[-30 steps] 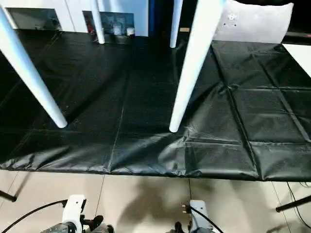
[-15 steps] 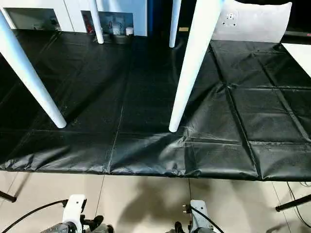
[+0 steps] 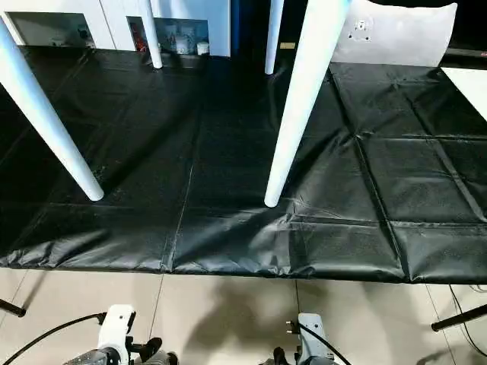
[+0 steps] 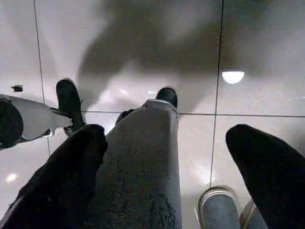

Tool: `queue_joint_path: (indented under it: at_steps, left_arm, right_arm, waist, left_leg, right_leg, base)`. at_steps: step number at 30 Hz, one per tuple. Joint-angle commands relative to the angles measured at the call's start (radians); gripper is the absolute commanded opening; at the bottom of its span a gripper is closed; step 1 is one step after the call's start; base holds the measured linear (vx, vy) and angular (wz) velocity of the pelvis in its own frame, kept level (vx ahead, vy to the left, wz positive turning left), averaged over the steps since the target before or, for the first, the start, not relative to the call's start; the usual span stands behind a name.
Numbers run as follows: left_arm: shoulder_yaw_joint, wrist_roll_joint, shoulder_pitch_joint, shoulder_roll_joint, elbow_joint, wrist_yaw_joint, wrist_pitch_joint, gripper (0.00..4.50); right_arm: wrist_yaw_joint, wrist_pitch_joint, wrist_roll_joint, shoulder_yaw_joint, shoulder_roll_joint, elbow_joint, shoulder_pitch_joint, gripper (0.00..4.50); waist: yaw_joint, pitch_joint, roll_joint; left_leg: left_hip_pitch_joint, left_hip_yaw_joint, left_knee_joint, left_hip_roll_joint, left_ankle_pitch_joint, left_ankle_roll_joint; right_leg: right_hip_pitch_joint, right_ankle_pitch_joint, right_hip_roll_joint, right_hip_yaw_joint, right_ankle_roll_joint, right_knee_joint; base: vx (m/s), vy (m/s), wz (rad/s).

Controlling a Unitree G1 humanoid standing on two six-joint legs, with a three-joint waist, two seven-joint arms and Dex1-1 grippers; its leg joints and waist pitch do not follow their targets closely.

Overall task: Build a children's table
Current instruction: Flip table

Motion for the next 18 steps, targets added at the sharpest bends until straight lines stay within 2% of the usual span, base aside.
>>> queue_joint_path:
  at_steps: [1,9,18]
  left_arm:
    - [0.001,0.002,0.011,-0.002,-0.004,0.001,0.009,4.47]
    - [0.001,0.002,0.011,-0.002,-0.004,0.001,0.009,4.47]
    - [0.001,0.002,0.011,-0.002,-0.004,0.001,0.009,4.47]
  right_arm:
    - [0.002,0.004,-0.004,-0.008,-0.006,0.002,0.008,4.50]
    - [0.002,0.004,-0.004,-0.008,-0.006,0.002,0.008,4.50]
    - [0.002,0.004,-0.004,-0.008,-0.006,0.002,0.008,4.50]
  waist:
    - [0.000,-0.032,0.003]
    - [0.000,-0.031,0.003]
    - [-0.001,-0.032,0.003]
  left_leg:
    - [0.002,-0.008,-0.072,0.047,-0.132,0.084]
    - [0.001,-0.009,-0.074,0.047,-0.141,0.080]
    - [0.002,-0.007,-0.072,0.047,-0.121,0.089]
  right_leg:
    - [0.030,0.105,-0.097,0.050,-0.272,-0.078]
    - [0.029,0.080,-0.098,0.051,-0.269,-0.081]
    - [0.030,0.119,-0.096,0.050,-0.273,-0.078]
  base:
    - [0.000,0.000,0.00]
    - [0.000,0.000,0.00]
    - [0.000,0.000,0.00]
